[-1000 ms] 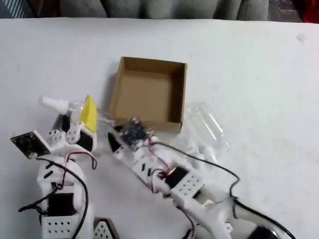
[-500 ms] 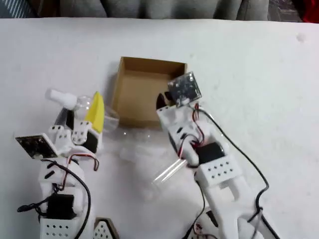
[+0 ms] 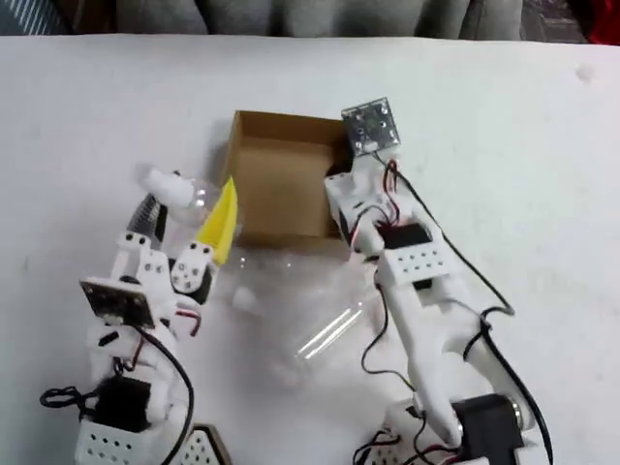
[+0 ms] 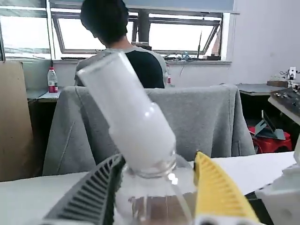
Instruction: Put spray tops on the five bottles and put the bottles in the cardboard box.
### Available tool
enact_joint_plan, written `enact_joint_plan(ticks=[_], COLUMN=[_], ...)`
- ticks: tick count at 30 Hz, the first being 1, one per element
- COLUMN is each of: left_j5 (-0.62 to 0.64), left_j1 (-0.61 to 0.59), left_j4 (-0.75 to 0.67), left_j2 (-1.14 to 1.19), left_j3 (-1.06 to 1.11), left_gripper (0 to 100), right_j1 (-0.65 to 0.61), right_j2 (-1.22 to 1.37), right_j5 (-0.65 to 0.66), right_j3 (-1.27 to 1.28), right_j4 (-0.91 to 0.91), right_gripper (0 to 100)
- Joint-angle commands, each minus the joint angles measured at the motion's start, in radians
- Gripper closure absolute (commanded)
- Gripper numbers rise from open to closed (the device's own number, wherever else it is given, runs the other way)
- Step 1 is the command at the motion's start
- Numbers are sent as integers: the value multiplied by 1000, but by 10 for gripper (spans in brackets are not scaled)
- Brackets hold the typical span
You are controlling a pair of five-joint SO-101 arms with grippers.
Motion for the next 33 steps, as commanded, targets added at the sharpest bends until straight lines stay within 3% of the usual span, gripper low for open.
enact_joint_plan(ticks=[1, 5, 17, 33], left_j5=[-11, -9, -9, -18], left_j1=[18, 24, 33, 24], left_j4=[-35, -71, -408, -433], left_j2=[202, 452, 1190, 1765], left_j3=[-173, -327, -626, -1028], left_gripper=[979, 978, 976, 977], right_j1=[27, 28, 30, 73], right_j2=[7, 16, 16, 18], right_j5=[-11, -11, -11, -11], right_j3=[-71, -75, -75, -92], right_j4=[-16, -21, -22, -24], right_gripper=[984, 984, 984, 984])
